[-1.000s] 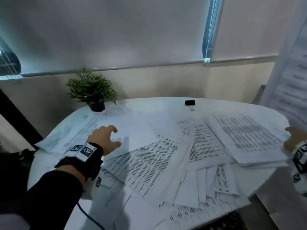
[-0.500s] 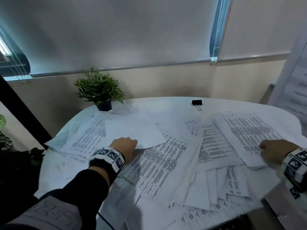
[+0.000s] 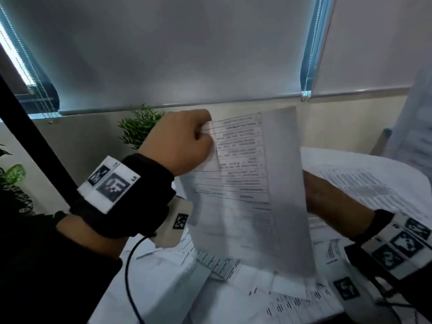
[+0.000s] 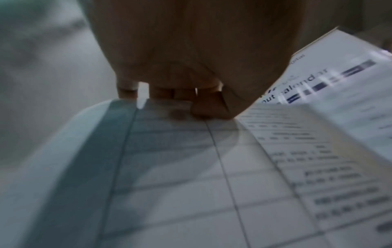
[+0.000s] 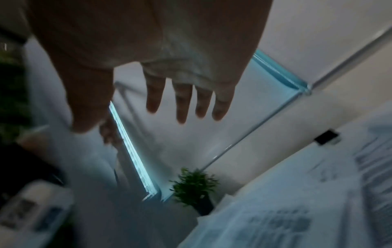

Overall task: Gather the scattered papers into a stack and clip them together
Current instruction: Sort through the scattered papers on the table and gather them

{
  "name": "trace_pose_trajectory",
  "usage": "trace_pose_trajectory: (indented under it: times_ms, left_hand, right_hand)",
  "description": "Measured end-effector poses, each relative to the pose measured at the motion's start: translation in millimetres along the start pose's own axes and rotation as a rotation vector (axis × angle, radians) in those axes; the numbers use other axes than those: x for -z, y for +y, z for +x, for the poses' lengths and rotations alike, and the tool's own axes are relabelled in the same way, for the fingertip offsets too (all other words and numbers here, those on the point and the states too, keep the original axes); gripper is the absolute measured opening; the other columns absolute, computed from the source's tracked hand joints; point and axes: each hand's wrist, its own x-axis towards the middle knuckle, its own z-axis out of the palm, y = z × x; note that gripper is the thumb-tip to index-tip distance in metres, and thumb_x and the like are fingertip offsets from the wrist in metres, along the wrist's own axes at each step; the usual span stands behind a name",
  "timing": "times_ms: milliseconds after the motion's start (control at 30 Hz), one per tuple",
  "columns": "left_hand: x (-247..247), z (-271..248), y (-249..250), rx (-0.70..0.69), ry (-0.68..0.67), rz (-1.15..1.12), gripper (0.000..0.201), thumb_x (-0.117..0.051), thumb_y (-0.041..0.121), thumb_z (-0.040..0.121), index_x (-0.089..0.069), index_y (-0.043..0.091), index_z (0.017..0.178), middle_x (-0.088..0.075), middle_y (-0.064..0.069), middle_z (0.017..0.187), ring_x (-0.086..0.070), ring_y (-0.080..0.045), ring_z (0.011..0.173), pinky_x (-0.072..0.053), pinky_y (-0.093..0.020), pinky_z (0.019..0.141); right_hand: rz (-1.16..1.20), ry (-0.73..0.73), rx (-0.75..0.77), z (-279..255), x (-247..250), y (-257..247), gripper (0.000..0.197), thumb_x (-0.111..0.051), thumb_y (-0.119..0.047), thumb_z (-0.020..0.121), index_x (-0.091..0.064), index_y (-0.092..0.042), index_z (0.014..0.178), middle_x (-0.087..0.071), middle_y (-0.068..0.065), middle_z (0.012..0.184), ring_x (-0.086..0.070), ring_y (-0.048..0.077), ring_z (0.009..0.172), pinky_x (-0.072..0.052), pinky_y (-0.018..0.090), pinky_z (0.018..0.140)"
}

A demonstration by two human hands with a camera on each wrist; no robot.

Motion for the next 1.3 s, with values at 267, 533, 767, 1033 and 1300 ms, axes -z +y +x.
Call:
trace_pose_trajectory:
  times_ms: [267,533,767,1033,1300]
  left_hand:
    - [-26,-12,-27,0.187,-0.033,-0.074,0.007,-0.051,0.026,0.079,-0.054,0.021,0.083,-0.053,0.006,0.073,-0.052,-0.020,0.078,-0.036,-0.028,0.064]
    - [-106,-52,-81,0.663,-0.602,0.076,0.077,-0.059,0.047,0.087,-0.024,0.012,0.146,-0.038,-0.016,0.147,-0.041,-0.033,0.132,-0.038,-0.044,0.106]
    - [-151,-52,-76,0.719,-0.940,0.355,0.109,-0.047,0.094,0.051,-0.055,0.011,0.121,-0.047,-0.019,0.139,-0.054,-0.032,0.115,-0.049,-0.037,0.092]
    - [-164,-56,-63,0.837,-0.779,0.221,0.096,-0.077,0.063,0.060,-0.045,0.003,0.128,-0.060,-0.011,0.117,-0.061,-0.026,0.103,-0.051,-0.031,0.081]
    - [-142,-54,-71,0.852,-0.523,-0.289,0.029,-0.074,0.019,0.081,-0.064,0.005,0.105,-0.067,-0.012,0.098,-0.061,-0.025,0.084,-0.047,-0.028,0.072]
  right_hand:
    - [0.121,0.181,-0.145,7,-14,-5,0.033,-0.070,-0.015,0.081,-0.064,-0.007,0.112,-0.072,0.008,0.106,-0.067,0.030,0.101,-0.054,0.045,0.087]
    - [-0.232,0.843,-0.456,-50,50,79,0.034,-0.058,-0.019,0.092,-0.057,-0.014,0.125,-0.062,0.004,0.118,-0.055,0.027,0.114,-0.039,0.042,0.102]
    - [-0.022,0.942,-0.633,-154,82,200,0.079,-0.069,-0.075,0.058,-0.063,-0.020,0.115,-0.068,0.000,0.108,-0.062,0.031,0.104,-0.052,0.046,0.089]
    - [0.196,1.007,-0.598,-137,47,149,0.032,-0.062,-0.031,0.086,-0.062,-0.007,0.106,-0.070,-0.008,0.077,-0.060,0.035,0.099,-0.042,0.043,0.092]
    - [-0.035,1.051,-0.498,-108,73,110,0.033,-0.051,-0.007,0.095,-0.054,-0.008,0.128,-0.069,-0.009,0.101,-0.057,0.027,0.105,-0.043,0.026,0.091]
